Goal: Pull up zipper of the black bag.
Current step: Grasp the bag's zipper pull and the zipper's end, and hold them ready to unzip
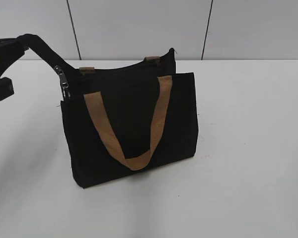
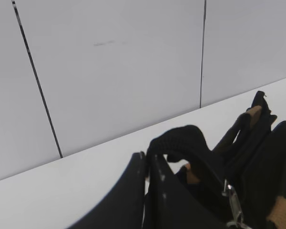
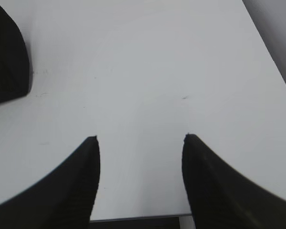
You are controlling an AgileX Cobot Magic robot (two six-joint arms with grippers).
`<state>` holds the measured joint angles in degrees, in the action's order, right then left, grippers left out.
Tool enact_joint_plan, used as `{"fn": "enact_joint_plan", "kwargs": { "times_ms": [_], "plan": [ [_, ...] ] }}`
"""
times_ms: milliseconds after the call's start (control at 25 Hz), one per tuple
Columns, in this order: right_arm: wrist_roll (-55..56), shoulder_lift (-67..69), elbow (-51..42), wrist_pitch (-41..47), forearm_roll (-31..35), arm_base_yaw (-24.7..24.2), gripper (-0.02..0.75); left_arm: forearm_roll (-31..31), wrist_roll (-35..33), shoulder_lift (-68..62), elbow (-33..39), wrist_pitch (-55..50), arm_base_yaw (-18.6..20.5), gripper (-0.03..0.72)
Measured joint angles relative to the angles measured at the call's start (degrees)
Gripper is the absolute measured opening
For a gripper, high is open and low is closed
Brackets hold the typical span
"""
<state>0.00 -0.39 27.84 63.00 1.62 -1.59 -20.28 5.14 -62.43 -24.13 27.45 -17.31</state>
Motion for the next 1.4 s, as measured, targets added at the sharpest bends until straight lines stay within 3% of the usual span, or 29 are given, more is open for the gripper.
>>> {"fn": "enact_joint_plan", "kwargs": {
  "times_ms": [160,480,800,1080,1400],
  "plan": [
    [-1.6,0.0,0.0,-0.3,6.0,0.0,0.433,-0.6,0.0,0.0,-0.5,-1.2,0.0,-0.008],
    [-29.8,16.7,0.4,-2.5,30.7,0.6,0.433,-0.8,0.0,0.1,-0.5,-1.4,0.0,-0.010],
    [-50.6,37.7,3.8,-9.5,47.3,6.1,0.433,-0.8,0.1,0.2,-1.7,-0.9,0.0,-0.010],
    [-66.3,58.3,11.6,-16.6,59.3,15.6,0.433,-0.9,0.8,0.2,-3.4,-2.0,0.0,-0.010],
    [-73.8,79.9,25.4,-23.5,60.6,29.7,0.433,-0.9,1.1,0.2,-3.4,-3.3,0.0,-0.010]
  ]
}}
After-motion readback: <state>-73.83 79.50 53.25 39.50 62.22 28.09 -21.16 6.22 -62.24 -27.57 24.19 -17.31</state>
